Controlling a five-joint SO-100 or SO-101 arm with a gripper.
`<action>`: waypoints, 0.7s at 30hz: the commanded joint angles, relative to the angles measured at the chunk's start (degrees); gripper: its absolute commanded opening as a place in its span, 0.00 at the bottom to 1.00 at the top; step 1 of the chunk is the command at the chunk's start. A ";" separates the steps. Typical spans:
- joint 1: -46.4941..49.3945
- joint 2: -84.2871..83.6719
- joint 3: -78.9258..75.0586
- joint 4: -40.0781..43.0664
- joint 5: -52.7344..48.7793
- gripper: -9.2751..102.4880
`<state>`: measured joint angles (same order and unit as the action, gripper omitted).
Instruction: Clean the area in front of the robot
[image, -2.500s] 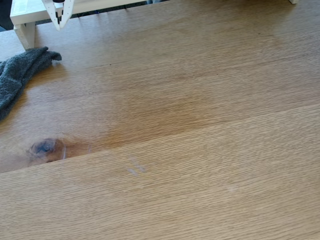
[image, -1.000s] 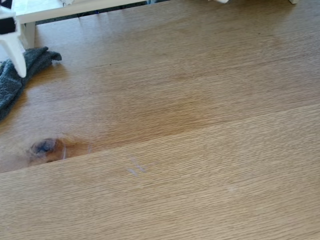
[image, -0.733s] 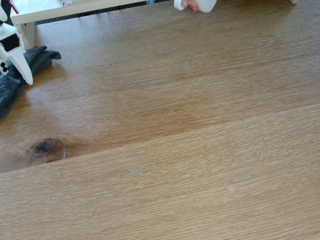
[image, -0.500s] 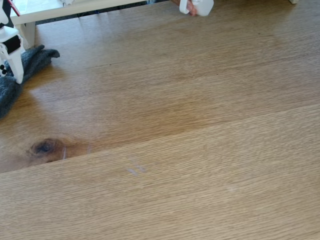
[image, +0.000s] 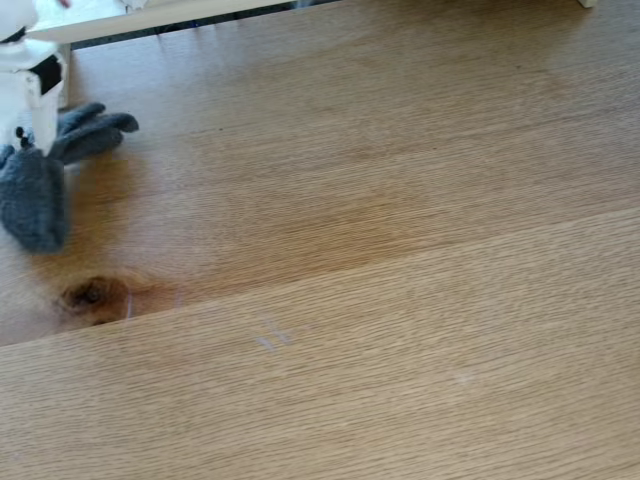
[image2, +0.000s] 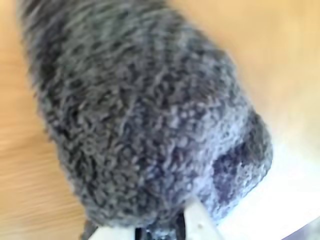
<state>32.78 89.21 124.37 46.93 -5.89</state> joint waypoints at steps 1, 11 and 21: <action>-22.50 16.61 -2.11 3.60 1.67 0.08; -46.32 3.34 -2.64 -28.92 -5.01 0.08; -50.62 -26.72 -26.89 -50.01 -5.89 0.08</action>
<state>-17.58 67.85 114.08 -0.62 -11.43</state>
